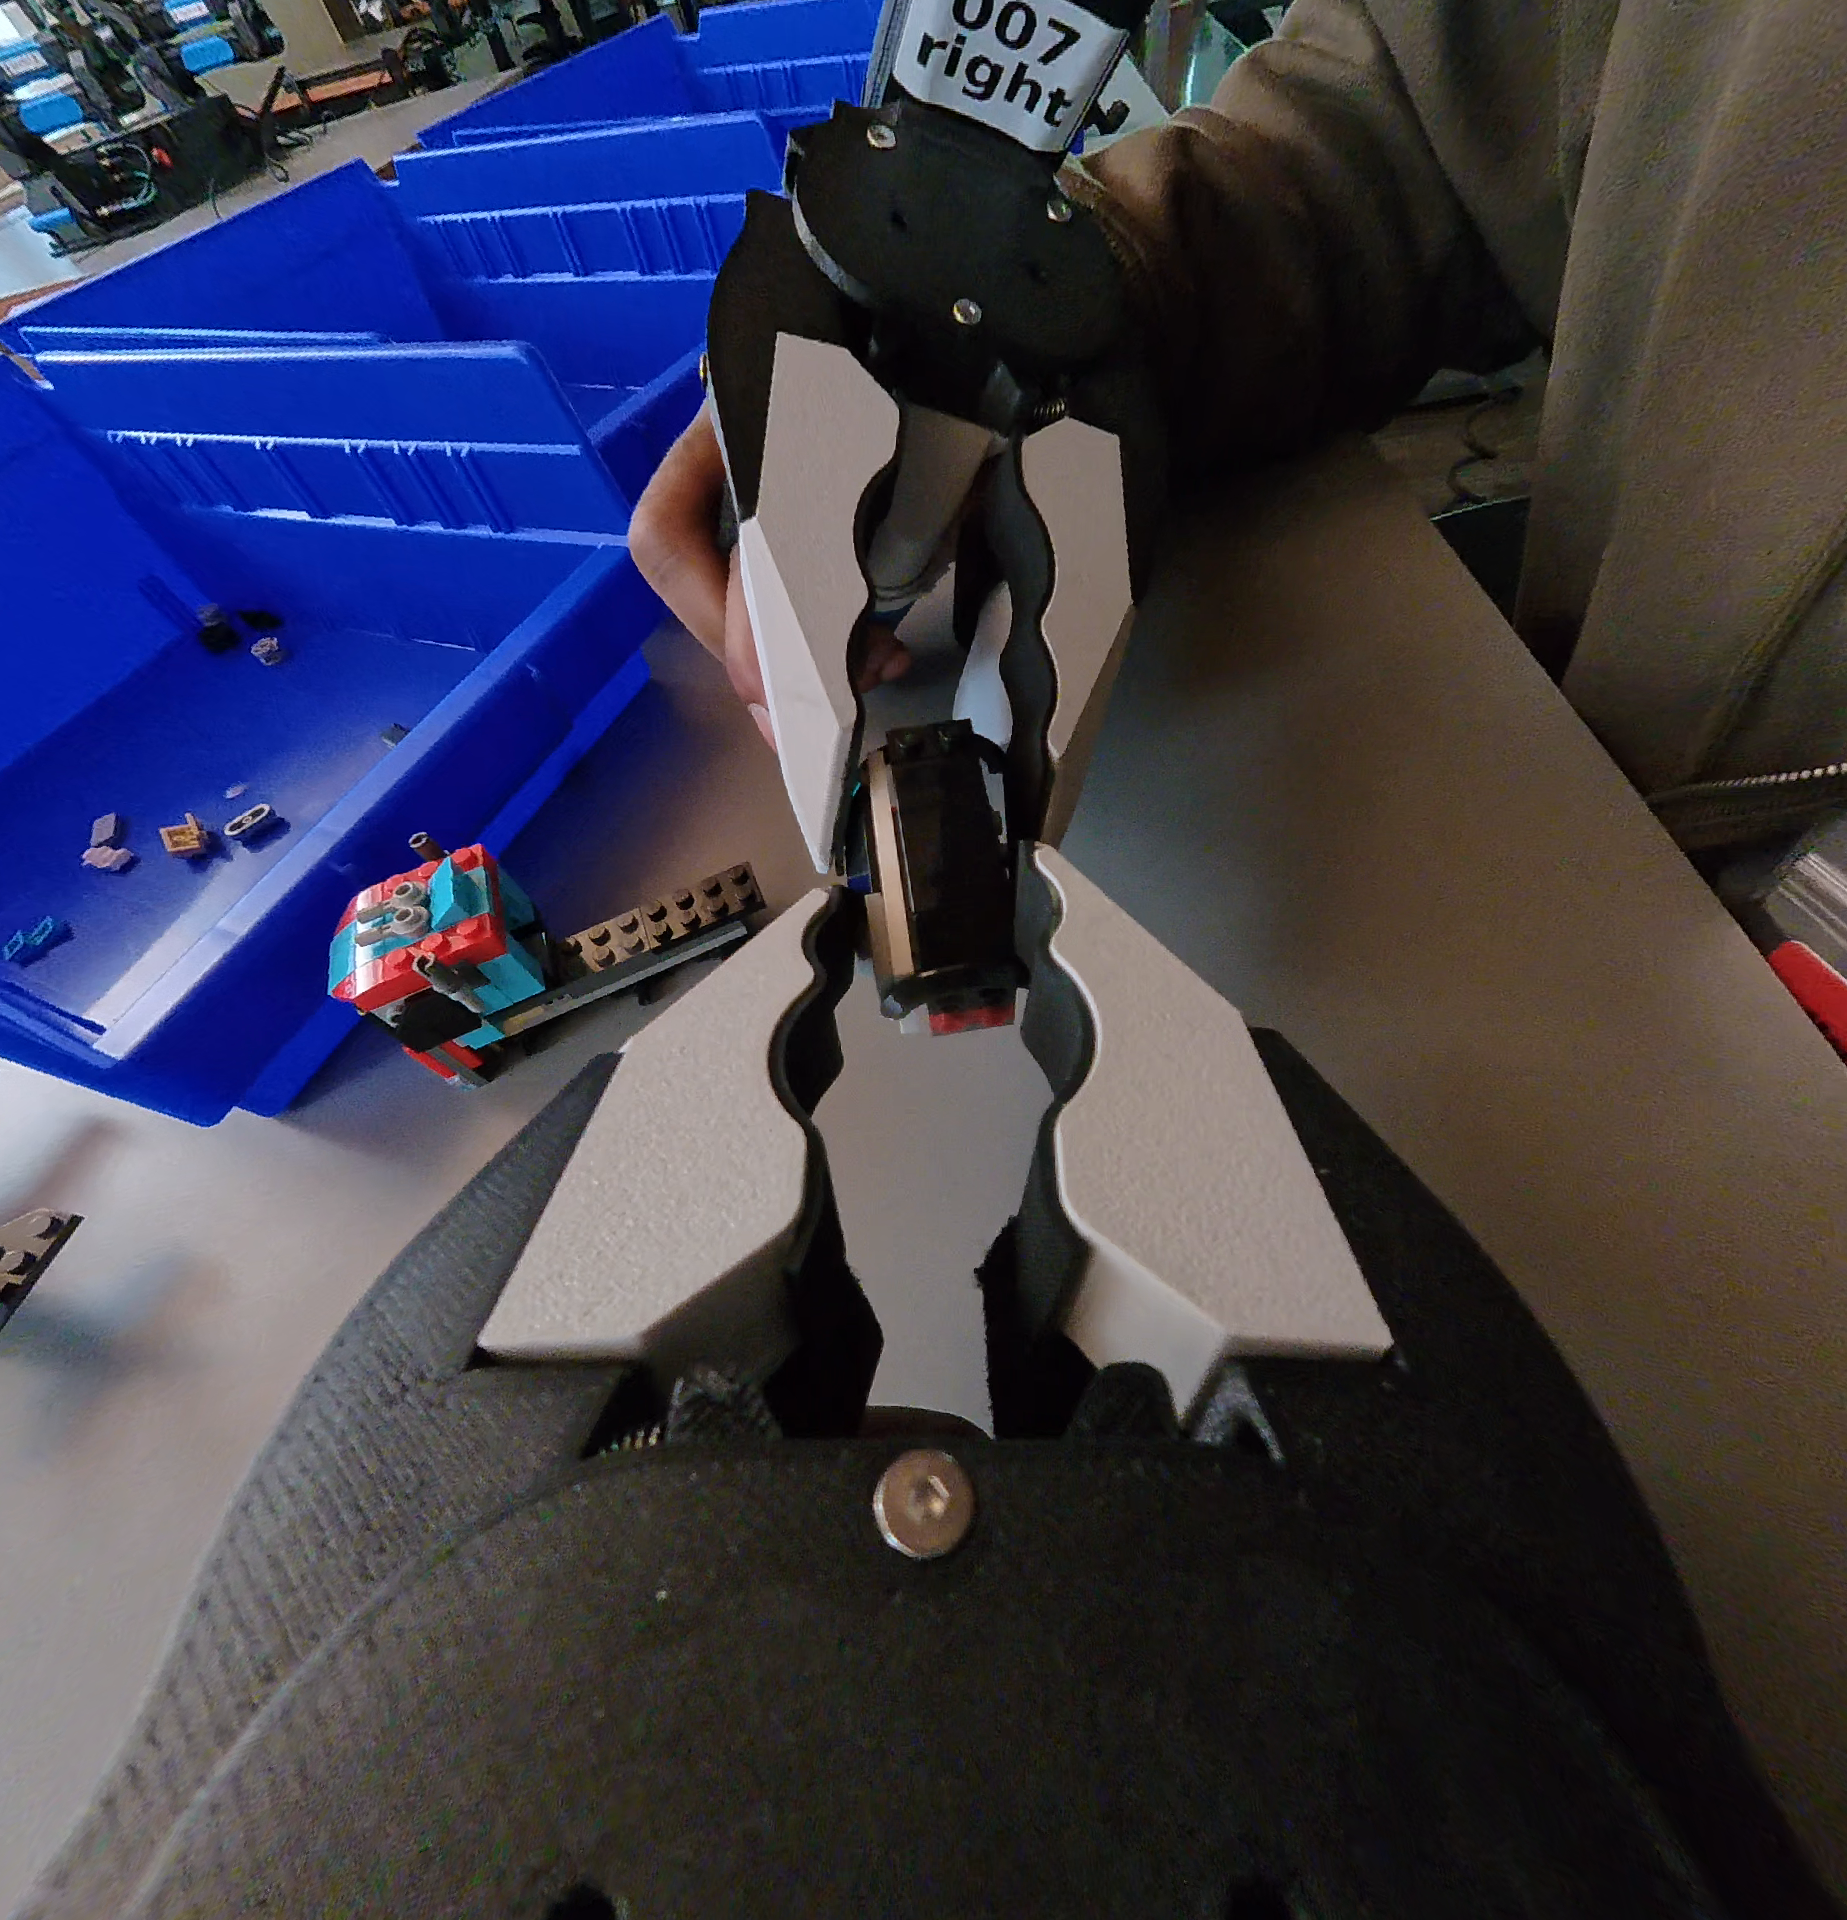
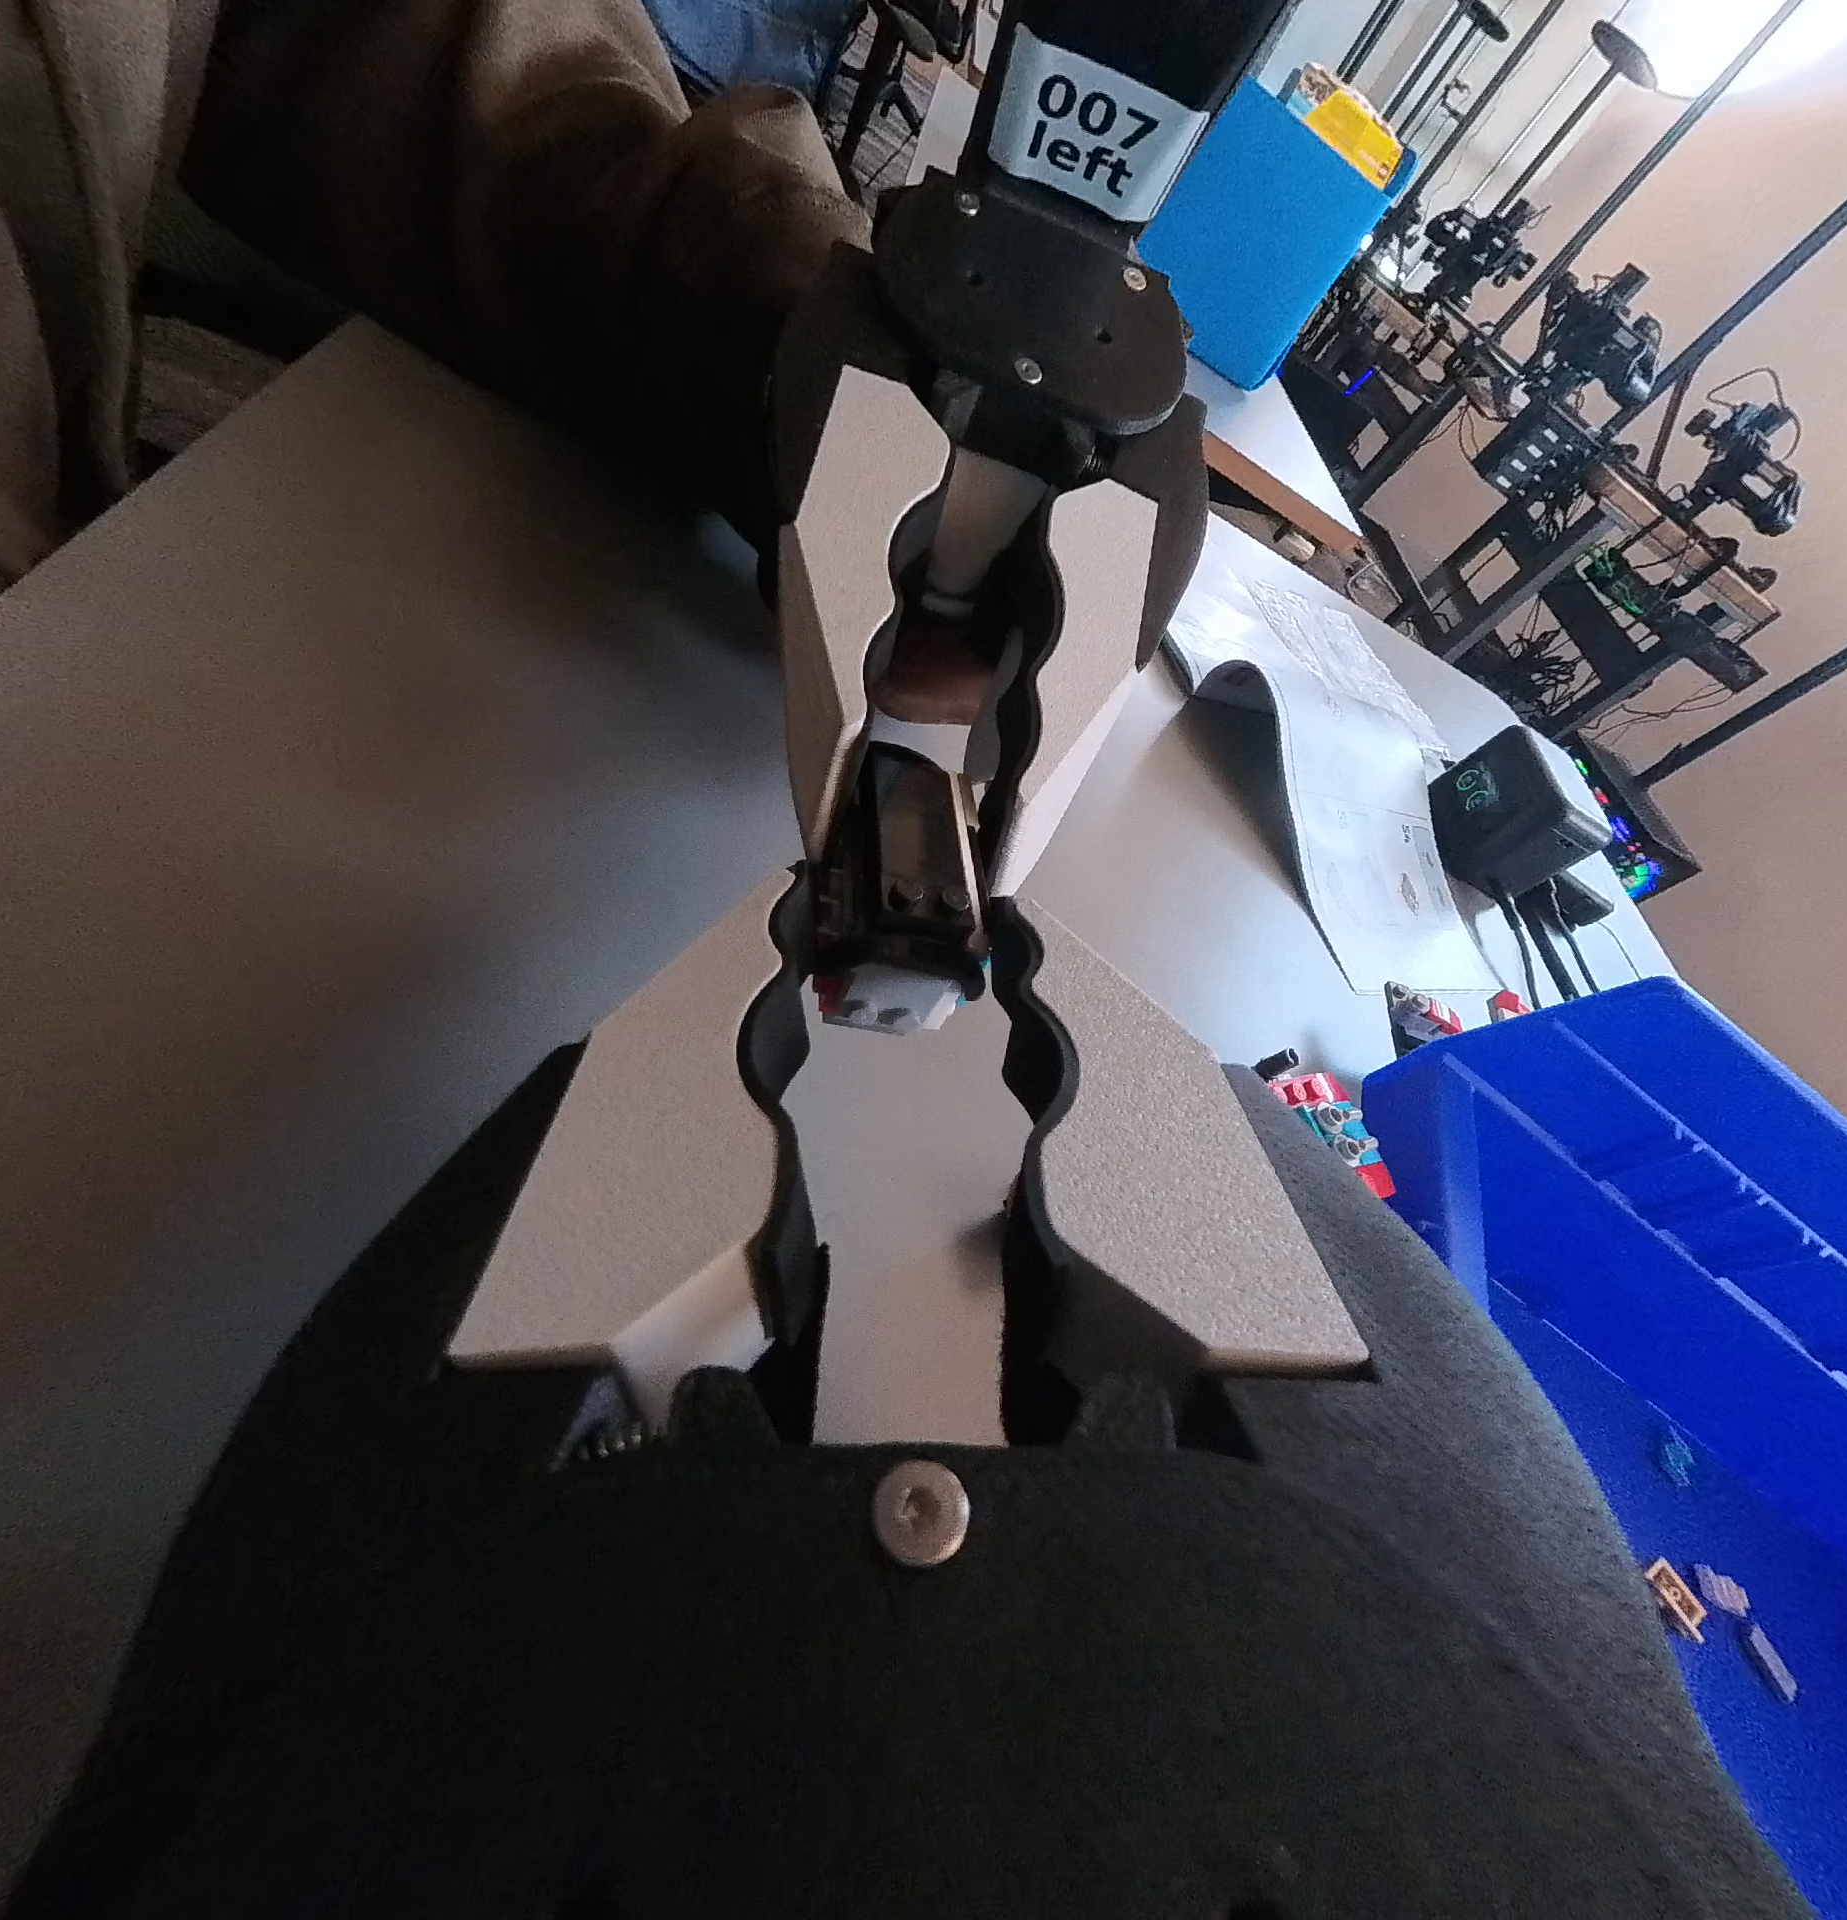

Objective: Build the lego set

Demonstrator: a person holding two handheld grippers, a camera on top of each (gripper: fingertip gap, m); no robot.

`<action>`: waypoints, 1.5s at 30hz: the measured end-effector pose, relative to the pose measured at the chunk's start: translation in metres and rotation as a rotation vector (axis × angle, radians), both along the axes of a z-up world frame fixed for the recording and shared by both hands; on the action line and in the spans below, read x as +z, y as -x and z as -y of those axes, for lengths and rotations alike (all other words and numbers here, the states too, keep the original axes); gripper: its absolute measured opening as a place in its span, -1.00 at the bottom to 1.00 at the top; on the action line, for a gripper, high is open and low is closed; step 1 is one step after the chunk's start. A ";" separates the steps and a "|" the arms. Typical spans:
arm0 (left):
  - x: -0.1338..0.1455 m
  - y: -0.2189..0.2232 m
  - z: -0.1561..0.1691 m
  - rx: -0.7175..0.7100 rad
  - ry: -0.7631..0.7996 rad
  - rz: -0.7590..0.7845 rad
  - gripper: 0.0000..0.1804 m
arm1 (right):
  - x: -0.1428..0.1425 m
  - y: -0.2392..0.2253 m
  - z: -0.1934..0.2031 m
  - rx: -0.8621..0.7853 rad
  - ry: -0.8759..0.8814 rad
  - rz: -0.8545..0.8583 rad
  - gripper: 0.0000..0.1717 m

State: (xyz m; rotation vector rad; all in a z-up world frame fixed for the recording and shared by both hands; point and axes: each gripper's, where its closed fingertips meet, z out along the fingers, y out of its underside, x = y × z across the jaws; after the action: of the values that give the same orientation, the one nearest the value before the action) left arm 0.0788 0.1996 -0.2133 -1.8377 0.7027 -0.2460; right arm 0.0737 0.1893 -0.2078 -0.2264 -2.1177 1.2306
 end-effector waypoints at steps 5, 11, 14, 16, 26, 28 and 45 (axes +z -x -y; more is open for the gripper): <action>0.000 0.000 -0.001 0.007 -0.012 -0.017 -0.64 | 0.000 0.001 -0.001 -0.006 0.003 -0.013 -0.59; 0.005 0.005 -0.004 0.039 -0.085 -0.054 -0.65 | 0.003 0.004 -0.009 -0.036 0.072 0.023 -0.42; 0.009 0.004 -0.001 0.027 -0.109 -0.037 -0.65 | 0.007 0.001 -0.012 -0.018 0.125 0.051 -0.41; 0.011 0.003 0.000 0.015 -0.126 -0.030 -0.64 | 0.010 -0.001 -0.011 -0.004 0.142 0.052 -0.43; 0.014 -0.002 0.002 -0.016 -0.138 -0.013 -0.65 | 0.013 -0.008 -0.004 0.049 0.155 0.030 -0.57; 0.015 -0.002 0.002 -0.017 -0.143 -0.013 -0.65 | 0.013 -0.008 -0.004 0.050 0.157 0.025 -0.57; 0.010 -0.004 0.001 -0.028 -0.100 -0.012 -0.65 | 0.008 -0.009 -0.005 0.058 0.122 0.033 -0.58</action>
State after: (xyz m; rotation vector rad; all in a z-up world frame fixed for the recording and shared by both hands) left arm 0.0829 0.1984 -0.2036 -1.7364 0.7366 -0.2138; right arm 0.0824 0.1943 -0.2000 -0.2424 -2.0925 1.4004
